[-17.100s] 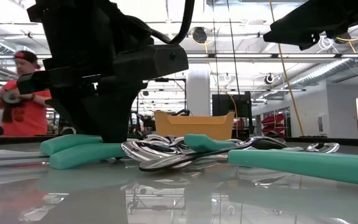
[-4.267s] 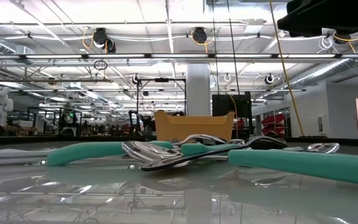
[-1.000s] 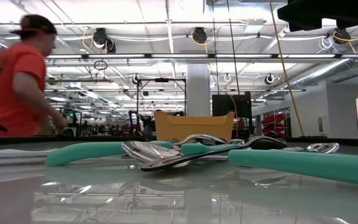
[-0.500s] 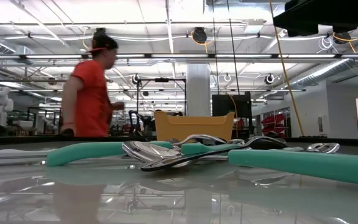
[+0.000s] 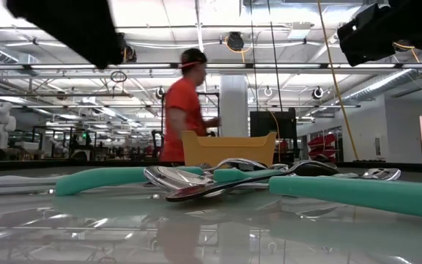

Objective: Sort silverware by color (type)
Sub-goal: Put the white patterned spoon into the yellow bin

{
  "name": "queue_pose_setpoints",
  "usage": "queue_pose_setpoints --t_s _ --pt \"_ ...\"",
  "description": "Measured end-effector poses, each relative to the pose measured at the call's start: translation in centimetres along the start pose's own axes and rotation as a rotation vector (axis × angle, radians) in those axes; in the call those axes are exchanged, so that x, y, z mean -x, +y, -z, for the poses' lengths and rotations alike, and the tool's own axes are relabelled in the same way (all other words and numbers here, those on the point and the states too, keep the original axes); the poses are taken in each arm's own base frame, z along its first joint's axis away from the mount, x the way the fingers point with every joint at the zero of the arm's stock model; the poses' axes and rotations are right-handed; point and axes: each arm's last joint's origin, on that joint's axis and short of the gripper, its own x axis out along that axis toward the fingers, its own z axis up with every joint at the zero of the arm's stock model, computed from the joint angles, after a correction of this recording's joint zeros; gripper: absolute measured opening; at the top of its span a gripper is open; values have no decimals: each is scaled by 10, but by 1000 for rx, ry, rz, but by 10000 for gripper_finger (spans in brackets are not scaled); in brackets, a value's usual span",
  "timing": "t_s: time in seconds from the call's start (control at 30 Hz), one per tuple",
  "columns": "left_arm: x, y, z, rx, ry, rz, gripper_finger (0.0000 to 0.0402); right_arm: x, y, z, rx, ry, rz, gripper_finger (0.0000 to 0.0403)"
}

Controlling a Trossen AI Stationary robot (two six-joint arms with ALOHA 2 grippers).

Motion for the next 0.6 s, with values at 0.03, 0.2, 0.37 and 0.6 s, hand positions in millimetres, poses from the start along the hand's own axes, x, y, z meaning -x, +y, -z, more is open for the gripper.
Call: queue_pose_setpoints --t_s 0.03,0.2,0.37,0.6 --pt "-5 -2 -4 -17 -8 3 173 -2 1 -3 -2 30 -6 141" --pt "-19 -6 -20 -18 -8 42 173 -14 6 -10 58 219 23 141" --pt "-26 -11 -30 -37 -22 82 173 -29 10 -9 121 327 8 141" --pt "-31 -15 -38 -73 -49 123 173 -54 13 -5 105 445 -73 141"
